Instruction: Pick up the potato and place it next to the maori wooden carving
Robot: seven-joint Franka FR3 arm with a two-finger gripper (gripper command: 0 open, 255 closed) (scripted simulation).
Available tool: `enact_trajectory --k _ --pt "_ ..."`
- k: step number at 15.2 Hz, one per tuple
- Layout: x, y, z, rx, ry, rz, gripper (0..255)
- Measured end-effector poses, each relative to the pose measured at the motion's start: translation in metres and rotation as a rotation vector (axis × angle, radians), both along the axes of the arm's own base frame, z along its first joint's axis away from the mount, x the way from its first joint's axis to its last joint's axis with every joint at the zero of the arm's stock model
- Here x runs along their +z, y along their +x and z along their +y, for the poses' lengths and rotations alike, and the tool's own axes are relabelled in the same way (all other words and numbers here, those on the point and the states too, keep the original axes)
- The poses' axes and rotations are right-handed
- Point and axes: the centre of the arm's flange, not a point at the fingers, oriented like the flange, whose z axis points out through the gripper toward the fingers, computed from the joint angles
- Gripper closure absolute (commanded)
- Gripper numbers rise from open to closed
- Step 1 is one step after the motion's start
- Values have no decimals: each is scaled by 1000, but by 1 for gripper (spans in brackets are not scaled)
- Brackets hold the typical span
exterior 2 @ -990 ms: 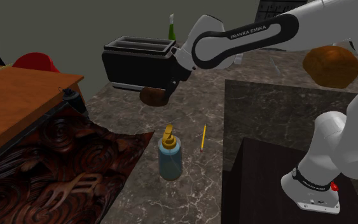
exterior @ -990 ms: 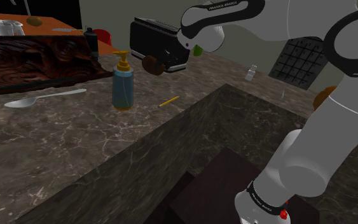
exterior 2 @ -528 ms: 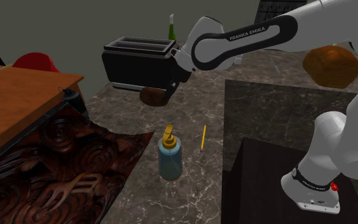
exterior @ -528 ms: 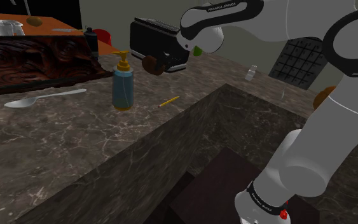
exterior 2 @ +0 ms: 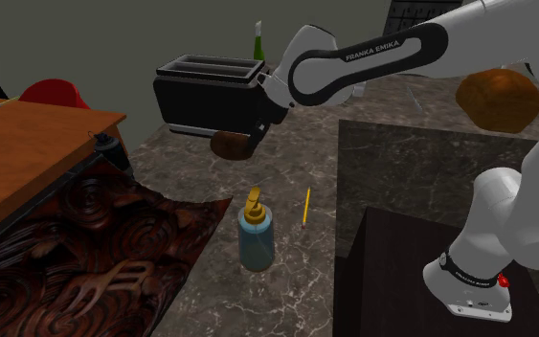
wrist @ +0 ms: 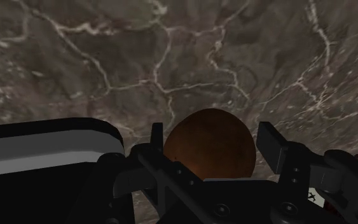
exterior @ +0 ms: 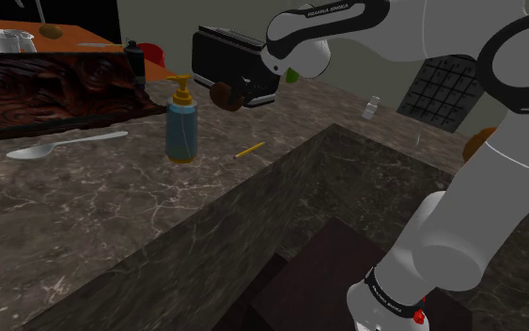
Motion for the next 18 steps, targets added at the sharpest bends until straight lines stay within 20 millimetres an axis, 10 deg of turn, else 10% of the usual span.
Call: enact_trajectory --k 18 --pt "89 1 1 0 0 1 255"
